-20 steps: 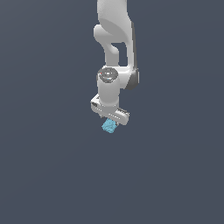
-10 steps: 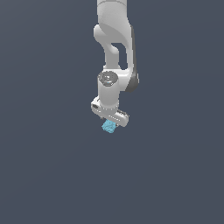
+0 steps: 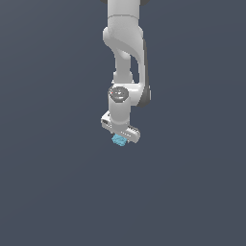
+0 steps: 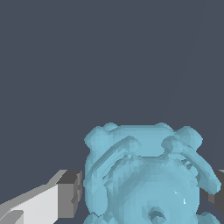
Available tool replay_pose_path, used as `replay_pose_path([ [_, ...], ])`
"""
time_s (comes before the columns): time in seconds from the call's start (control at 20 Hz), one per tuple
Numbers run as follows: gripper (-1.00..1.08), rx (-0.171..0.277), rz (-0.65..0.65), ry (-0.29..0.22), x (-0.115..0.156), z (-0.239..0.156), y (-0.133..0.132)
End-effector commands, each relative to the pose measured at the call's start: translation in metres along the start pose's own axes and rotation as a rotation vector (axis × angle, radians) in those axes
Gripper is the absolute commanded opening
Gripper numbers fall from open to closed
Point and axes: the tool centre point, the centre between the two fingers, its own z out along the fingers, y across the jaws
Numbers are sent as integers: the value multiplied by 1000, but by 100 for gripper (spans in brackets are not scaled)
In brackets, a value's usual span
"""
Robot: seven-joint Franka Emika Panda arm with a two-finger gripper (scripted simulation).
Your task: Pick up the object and move it to a goal position.
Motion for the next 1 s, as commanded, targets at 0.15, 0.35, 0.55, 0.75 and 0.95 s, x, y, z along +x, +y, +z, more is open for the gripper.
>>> replay_pose_path([
  [0.15,-100,1,0,1,1,1,0],
  [0.35,-100,1,0,1,1,1,0],
  [0.55,-100,2,-1,2,1,0,-1],
  [0.75,-100,2,-1,2,0,-5,1],
  [0.95,-100,2,-1,2,-2,-17,6],
])
